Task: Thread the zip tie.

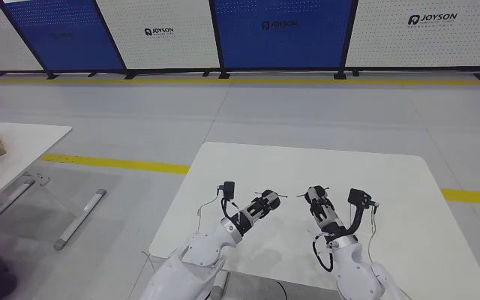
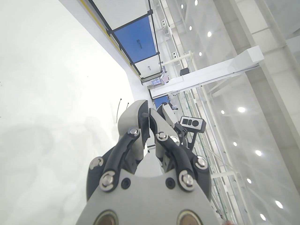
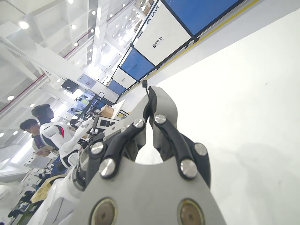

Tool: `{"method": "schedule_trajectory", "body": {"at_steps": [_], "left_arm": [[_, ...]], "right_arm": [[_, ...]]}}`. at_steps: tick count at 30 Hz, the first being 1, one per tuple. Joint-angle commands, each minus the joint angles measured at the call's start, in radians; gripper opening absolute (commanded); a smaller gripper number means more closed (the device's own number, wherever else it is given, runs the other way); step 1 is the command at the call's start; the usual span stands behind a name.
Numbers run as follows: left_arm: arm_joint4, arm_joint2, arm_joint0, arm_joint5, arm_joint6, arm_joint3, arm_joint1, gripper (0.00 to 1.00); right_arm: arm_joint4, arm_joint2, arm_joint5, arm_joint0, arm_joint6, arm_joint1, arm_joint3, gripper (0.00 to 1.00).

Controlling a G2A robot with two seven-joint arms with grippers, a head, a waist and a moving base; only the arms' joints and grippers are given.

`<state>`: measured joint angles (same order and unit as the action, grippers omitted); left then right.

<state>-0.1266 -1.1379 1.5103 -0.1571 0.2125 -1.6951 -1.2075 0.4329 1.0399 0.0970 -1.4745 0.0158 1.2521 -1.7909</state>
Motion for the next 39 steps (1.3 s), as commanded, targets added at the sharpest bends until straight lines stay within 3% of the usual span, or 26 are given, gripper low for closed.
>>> {"method": "schedule_trajectory", "body": {"at_steps": [1,14,39], "left_arm": [[0.0,0.0,0.0,0.0,0.0,0.0,0.0,0.0],[0.0,0.0,0.0,0.0,0.0,0.0,0.0,0.0],[0.0,0.0,0.0,0.0,0.0,0.0,0.0,0.0]], "right_arm": [[0.0,0.0,0.0,0.0,0.0,0.0,0.0,0.0],[0.012,-0.034,-0.016,0.029,-0.035,0.016,0.024,0.0],[0.053,-0.044,-0.001,0.039,-0.011,0.031,0.043,0.0]]}}
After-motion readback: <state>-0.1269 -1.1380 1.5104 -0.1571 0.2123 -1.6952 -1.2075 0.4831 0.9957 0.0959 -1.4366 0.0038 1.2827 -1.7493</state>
